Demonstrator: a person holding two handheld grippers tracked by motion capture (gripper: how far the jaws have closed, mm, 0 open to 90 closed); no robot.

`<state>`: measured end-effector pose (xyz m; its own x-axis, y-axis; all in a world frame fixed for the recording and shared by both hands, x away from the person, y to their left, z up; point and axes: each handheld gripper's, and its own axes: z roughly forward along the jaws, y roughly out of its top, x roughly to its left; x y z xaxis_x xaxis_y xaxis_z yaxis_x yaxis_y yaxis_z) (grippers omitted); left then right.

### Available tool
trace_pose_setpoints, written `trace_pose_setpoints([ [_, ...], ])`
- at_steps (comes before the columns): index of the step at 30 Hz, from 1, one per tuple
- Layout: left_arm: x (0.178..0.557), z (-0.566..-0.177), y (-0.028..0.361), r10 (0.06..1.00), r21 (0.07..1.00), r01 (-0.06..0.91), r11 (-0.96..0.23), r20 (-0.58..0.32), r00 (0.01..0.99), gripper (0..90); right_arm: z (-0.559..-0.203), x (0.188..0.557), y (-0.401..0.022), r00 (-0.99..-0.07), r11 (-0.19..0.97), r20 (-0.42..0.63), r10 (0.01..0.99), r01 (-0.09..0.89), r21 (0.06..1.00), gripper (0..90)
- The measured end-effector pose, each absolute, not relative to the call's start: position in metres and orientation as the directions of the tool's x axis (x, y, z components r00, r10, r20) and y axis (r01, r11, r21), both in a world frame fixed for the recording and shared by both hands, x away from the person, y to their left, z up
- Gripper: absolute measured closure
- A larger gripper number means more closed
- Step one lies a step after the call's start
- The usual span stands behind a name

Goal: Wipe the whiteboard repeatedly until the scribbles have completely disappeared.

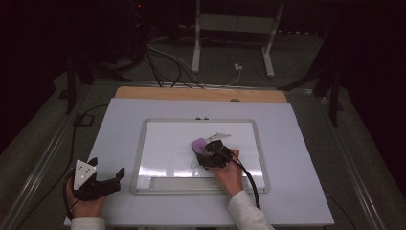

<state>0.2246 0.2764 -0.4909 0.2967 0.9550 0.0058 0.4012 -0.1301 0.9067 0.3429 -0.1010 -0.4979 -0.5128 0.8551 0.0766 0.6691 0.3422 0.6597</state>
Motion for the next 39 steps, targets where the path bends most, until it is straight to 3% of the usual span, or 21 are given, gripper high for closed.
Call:
trace_pose_setpoints([
  [6, 0.225, -0.492, 0.276, 0.955, 0.905, 0.405, -0.132, 0.006, 0.298, 1.5, -0.498, 0.354, -0.116, -0.447, 0.288, 0.087, 0.89, 0.7, 0.653, 40.7],
  [15, 0.225, -0.491, 0.276, 0.954, 0.905, 0.403, -0.134, 0.008, 0.298, 1.5, -0.497, 0.336, -0.091, -0.579, 0.394, 0.086, 0.811, 0.649, 0.651, 40.8],
  [17, 0.224, -0.491, 0.276, 0.955, 0.906, 0.401, -0.131, 0.007, 0.296, 1.5, -0.497, 0.34, -0.095, -0.547, 0.371, 0.081, 0.833, 0.661, 0.653, 40.8],
  [18, 0.224, -0.491, 0.277, 0.955, 0.907, 0.4, -0.129, 0.006, 0.296, 1.5, -0.497, 0.346, -0.103, -0.486, 0.32, 0.087, 0.87, 0.689, 0.65, 40.8],
  [21, 0.225, -0.491, 0.277, 0.956, 0.905, 0.404, -0.129, 0.005, 0.295, 1.5, -0.497, 0.35, -0.11, -0.449, 0.296, 0.078, 0.89, 0.701, 0.649, 40.8],
  [29, 0.225, -0.491, 0.276, 0.955, 0.906, 0.402, -0.134, 0.009, 0.298, 1.5, -0.496, 0.341, -0.094, -0.542, 0.377, 0.069, 0.837, 0.665, 0.645, 40.8],
  [33, 0.224, -0.491, 0.277, 0.956, 0.907, 0.4, -0.128, 0.005, 0.294, 1.5, -0.496, 0.349, -0.101, -0.472, 0.339, 0.034, 0.881, 0.68, 0.65, 40.8],
  [35, 0.225, -0.491, 0.277, 0.956, 0.906, 0.404, -0.128, 0.004, 0.294, 1.5, -0.496, 0.352, -0.105, -0.449, 0.305, 0.066, 0.891, 0.699, 0.647, 40.8],
  [37, 0.225, -0.491, 0.276, 0.955, 0.905, 0.404, -0.132, 0.006, 0.297, 1.5, -0.496, 0.35, -0.101, -0.471, 0.333, 0.045, 0.881, 0.685, 0.648, 40.8],
  [39, 0.225, -0.491, 0.275, 0.954, 0.905, 0.403, -0.138, 0.012, 0.299, 1.5, -0.497, 0.346, -0.095, -0.527, 0.356, 0.087, 0.845, 0.677, 0.645, 40.8],
])
